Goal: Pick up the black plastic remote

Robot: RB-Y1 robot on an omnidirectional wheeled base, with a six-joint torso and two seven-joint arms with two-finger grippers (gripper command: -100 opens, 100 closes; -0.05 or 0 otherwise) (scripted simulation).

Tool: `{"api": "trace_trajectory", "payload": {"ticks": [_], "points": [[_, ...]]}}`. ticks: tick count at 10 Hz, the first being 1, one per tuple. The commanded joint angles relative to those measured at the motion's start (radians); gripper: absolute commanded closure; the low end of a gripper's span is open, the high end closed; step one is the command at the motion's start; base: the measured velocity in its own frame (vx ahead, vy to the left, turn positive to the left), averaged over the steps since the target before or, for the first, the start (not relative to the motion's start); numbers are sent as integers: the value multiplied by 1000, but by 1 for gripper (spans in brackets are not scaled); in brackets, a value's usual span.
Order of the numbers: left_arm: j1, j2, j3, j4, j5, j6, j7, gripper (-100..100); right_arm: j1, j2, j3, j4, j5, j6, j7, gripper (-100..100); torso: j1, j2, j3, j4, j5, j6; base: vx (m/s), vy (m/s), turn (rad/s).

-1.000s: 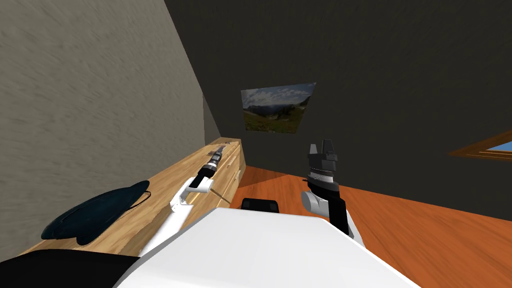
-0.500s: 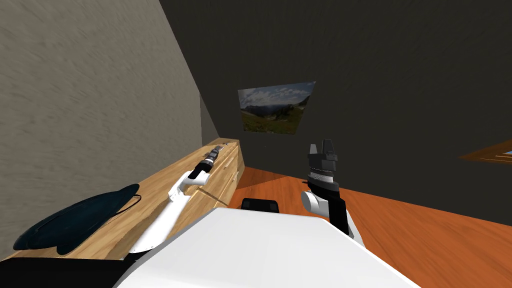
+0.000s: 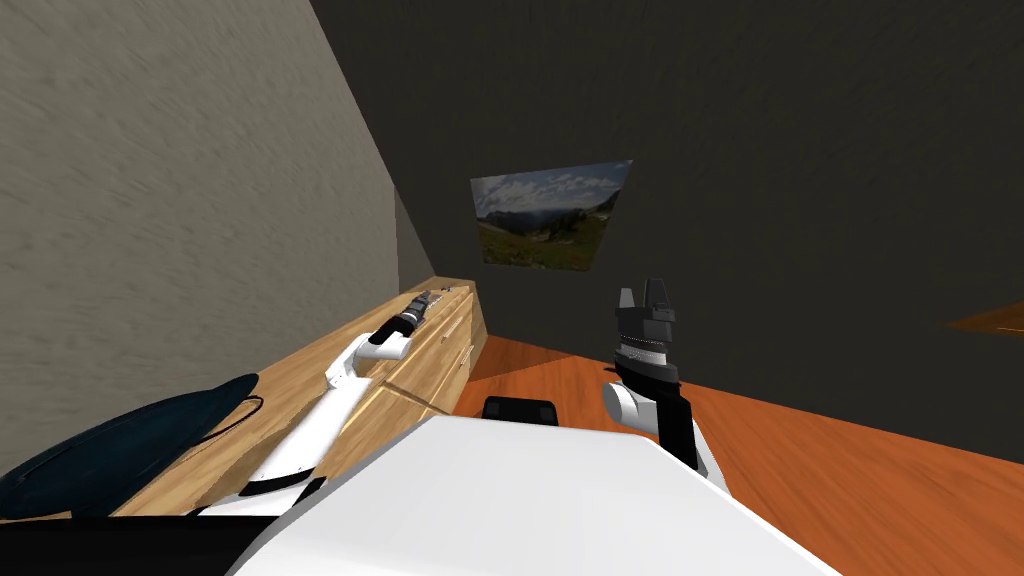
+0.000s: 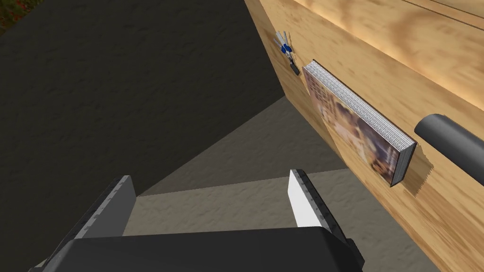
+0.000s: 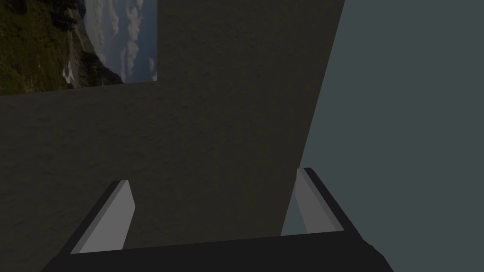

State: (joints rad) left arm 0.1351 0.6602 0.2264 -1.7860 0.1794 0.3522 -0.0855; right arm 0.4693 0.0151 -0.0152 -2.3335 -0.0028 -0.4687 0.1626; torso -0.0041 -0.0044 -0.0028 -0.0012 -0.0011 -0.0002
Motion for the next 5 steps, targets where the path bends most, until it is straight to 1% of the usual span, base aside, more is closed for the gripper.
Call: {"api": "trace_trajectory", "payload": {"ticks": [1, 2, 3, 4, 5], "points": [[-39, 44, 18, 50, 29, 50, 8, -100, 0, 0, 0, 0, 0, 0, 0, 0, 0, 0, 0, 0, 0, 0, 64, -64, 47], [-39, 44, 18, 66, 29, 78, 8, -100, 0, 0, 0, 0, 0, 0, 0, 0, 1, 0, 0, 0, 0, 0, 61, -60, 26], [-77, 82, 32, 107, 54, 106, 16, -100, 0, 0, 0, 0, 0, 0, 0, 0, 1, 0, 0, 0, 0, 0, 90, -83, 44], [-77, 82, 32, 123, 54, 139, 16, -100, 0, 0, 0, 0, 0, 0, 0, 0, 0, -1, 0, 0, 0, 0, 80, -75, 31], [-116, 118, 45, 154, 80, 168, 25, -100, 0, 0, 0, 0, 0, 0, 0, 0, 0, -1, -1, 0, 0, 0, 92, -82, 58]]}}
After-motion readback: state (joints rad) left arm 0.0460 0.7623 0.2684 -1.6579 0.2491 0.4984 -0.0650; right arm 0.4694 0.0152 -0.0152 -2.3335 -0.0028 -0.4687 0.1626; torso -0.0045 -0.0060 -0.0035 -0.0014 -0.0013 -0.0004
